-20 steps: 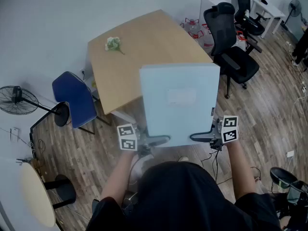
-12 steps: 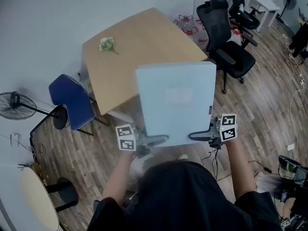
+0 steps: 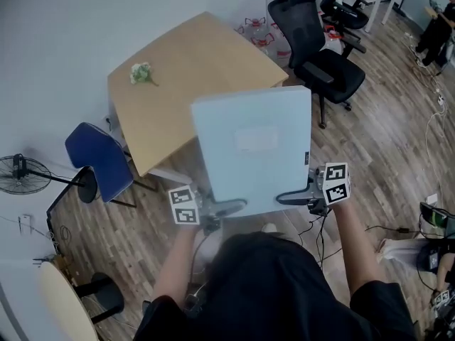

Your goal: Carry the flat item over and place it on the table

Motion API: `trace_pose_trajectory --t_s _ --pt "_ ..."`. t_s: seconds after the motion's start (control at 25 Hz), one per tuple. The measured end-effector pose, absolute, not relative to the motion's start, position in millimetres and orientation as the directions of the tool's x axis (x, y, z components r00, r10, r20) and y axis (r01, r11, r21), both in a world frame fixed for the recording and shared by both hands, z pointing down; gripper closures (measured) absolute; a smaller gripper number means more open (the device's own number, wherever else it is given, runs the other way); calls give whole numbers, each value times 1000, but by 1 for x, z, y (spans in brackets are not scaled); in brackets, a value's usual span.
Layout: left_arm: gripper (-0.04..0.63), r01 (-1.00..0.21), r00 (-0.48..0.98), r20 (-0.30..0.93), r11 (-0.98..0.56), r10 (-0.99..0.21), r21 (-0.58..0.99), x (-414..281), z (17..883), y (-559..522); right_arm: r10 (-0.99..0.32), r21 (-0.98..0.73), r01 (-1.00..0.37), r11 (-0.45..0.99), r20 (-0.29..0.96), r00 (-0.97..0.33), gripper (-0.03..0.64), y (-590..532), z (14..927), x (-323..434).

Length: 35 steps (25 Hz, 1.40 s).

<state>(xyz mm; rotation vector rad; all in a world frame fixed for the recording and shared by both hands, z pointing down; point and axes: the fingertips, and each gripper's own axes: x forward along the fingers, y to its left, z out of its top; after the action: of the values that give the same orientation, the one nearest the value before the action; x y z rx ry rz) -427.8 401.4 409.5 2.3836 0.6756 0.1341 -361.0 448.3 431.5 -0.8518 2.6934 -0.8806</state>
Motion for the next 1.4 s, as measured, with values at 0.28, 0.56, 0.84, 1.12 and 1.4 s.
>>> trace_pose_trajectory --t_s 0.28,0.56,0.84,1.12,1.4 --pt "282 471 823 -58 -622 565 625 -386 415 409 -639 -602 -506 617 -9 -769 285 461 438 -323" --pt "281 512 781 -72 -569 621 644 -324 436 401 -704 -626 -552 551 8 -711 284 457 459 -265" --pt "281 531 747 -80 -520 661 669 -238 460 360 -749 -653 -576 492 20 -663 282 420 481 -183" --pt "281 527 734 -89 -482 674 700 -140 466 293 -765 -706 -563 430 47 -643 282 355 488 -85" --pt "281 503 760 -128 -452 637 737 -78 468 210 -753 -726 -555 407 78 -654 279 271 484 -19"
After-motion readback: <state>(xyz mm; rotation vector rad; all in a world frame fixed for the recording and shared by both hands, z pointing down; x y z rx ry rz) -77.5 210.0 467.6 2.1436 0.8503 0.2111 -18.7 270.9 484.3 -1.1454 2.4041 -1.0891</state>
